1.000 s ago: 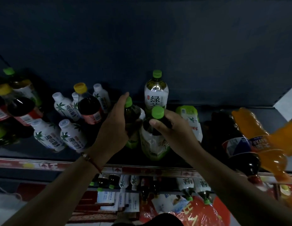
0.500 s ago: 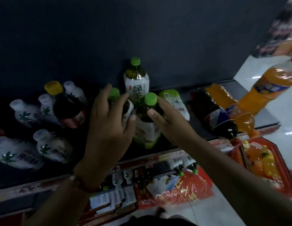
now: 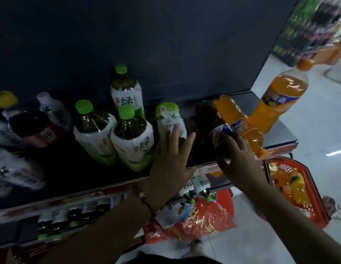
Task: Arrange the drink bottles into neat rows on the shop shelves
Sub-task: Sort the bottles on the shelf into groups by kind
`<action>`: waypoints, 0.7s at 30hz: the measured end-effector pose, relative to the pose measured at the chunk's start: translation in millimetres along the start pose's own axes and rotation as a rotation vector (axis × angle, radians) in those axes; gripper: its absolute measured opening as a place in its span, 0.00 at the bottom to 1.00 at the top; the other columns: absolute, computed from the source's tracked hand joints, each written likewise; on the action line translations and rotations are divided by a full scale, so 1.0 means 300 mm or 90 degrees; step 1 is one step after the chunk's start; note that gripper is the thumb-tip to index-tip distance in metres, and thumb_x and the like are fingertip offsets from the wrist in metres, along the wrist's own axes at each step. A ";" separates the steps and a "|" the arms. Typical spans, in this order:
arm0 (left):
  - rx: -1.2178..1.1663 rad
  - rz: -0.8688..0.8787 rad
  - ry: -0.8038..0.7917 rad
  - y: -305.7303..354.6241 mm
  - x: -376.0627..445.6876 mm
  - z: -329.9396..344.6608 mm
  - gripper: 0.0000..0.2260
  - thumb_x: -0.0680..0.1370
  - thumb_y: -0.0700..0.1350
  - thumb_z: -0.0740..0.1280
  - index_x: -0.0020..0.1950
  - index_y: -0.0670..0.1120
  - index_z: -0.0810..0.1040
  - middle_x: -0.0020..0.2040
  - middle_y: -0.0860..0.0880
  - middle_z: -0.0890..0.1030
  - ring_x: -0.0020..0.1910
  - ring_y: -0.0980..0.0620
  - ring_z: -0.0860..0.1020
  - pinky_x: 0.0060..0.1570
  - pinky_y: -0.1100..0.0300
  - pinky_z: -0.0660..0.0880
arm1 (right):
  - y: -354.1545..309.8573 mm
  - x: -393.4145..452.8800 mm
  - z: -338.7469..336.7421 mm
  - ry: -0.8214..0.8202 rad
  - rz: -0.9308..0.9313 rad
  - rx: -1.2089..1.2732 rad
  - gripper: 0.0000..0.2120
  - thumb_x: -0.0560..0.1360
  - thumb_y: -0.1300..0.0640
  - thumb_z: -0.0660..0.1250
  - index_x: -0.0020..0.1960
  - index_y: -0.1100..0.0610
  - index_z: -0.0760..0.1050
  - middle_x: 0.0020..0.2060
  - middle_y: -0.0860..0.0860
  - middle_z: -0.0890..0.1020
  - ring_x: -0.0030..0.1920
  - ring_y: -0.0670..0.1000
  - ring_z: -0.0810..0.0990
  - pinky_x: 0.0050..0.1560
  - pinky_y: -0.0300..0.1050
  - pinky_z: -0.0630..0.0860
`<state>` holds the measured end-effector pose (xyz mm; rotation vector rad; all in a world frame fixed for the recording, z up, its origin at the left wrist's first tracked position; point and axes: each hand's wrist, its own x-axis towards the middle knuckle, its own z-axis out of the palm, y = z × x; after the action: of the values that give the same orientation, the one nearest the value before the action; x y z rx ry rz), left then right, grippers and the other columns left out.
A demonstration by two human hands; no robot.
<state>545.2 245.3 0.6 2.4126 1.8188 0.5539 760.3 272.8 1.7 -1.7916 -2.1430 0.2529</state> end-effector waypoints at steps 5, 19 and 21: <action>0.116 -0.103 -0.025 0.047 0.039 0.128 0.41 0.70 0.44 0.76 0.79 0.50 0.60 0.80 0.37 0.51 0.78 0.32 0.46 0.68 0.32 0.65 | 0.090 -0.003 0.036 -0.039 -0.059 0.003 0.41 0.72 0.56 0.72 0.79 0.51 0.53 0.79 0.52 0.47 0.78 0.60 0.45 0.69 0.62 0.64; -0.012 -0.127 0.066 0.140 0.074 -0.130 0.25 0.78 0.33 0.62 0.73 0.50 0.67 0.80 0.47 0.58 0.79 0.50 0.55 0.72 0.57 0.64 | 0.159 0.031 -0.163 -0.128 -0.209 0.087 0.42 0.74 0.62 0.69 0.79 0.45 0.50 0.79 0.47 0.47 0.77 0.55 0.54 0.66 0.51 0.72; -0.049 -0.122 0.116 0.164 0.082 -0.235 0.21 0.81 0.37 0.62 0.72 0.51 0.67 0.74 0.49 0.68 0.69 0.55 0.70 0.64 0.64 0.71 | 0.150 0.040 -0.222 -0.154 -0.206 0.111 0.42 0.74 0.61 0.70 0.78 0.45 0.51 0.79 0.45 0.48 0.77 0.54 0.56 0.67 0.50 0.70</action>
<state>573.1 242.8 85.3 2.1716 2.0284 0.8299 824.1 287.9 49.6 -1.3517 -2.4485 0.5788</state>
